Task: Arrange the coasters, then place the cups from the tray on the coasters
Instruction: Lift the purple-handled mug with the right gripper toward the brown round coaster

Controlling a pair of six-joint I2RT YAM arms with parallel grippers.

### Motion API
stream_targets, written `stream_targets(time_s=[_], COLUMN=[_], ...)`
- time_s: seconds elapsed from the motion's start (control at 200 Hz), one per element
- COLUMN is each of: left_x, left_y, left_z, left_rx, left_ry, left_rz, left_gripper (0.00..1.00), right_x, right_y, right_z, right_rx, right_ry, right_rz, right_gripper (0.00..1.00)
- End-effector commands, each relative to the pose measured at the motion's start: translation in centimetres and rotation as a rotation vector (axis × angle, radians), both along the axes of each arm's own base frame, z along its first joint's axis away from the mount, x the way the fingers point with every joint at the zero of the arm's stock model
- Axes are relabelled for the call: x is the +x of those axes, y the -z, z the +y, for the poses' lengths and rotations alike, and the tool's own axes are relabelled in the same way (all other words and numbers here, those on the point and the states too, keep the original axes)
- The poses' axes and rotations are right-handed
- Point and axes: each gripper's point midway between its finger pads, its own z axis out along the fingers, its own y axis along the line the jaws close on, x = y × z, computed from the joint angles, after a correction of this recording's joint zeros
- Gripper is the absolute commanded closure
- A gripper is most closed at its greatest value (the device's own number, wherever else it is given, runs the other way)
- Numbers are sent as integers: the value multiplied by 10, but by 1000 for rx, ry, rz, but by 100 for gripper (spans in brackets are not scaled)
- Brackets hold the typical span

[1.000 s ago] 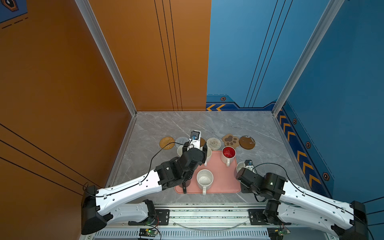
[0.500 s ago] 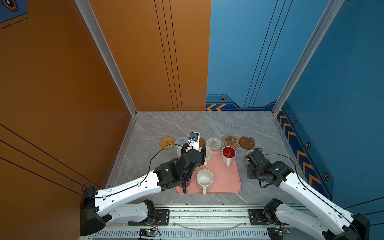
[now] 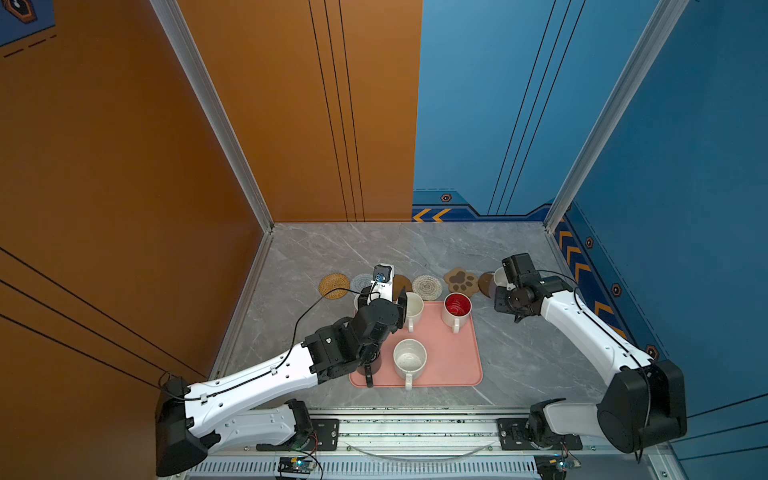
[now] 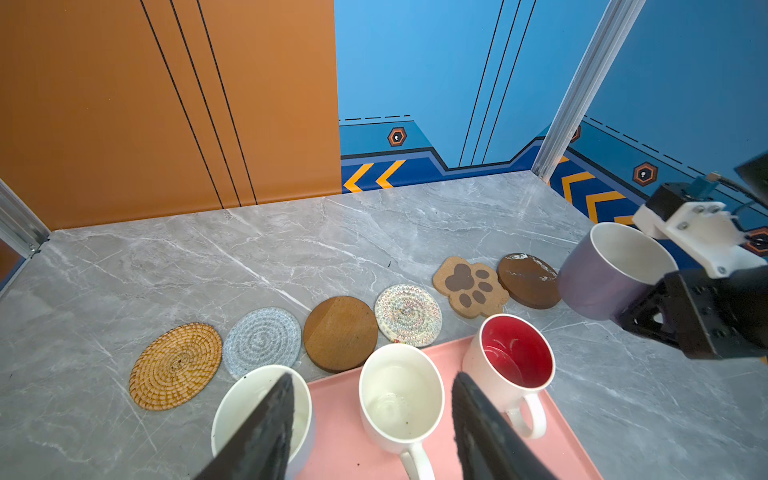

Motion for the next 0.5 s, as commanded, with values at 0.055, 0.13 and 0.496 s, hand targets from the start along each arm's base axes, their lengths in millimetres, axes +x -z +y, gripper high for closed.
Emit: stream_targets(time_s=[0.055, 0.13, 0.496], left_x=[4, 5, 9], left_y=[0, 1, 3], left_z=[11, 11, 4], left_rx=[-18, -19, -22], left_ry=[-39, -41, -31], left_rz=[-3, 1, 17], left_gripper=[39, 39, 39], right_x=[52, 64, 95], right_y=[-23, -18, 15], right_z=[-1, 0, -13], right_rx=[20, 30, 19], right_ry=[-15, -22, -9], right_rz=[-134, -144, -83], right_gripper=[100, 100, 100])
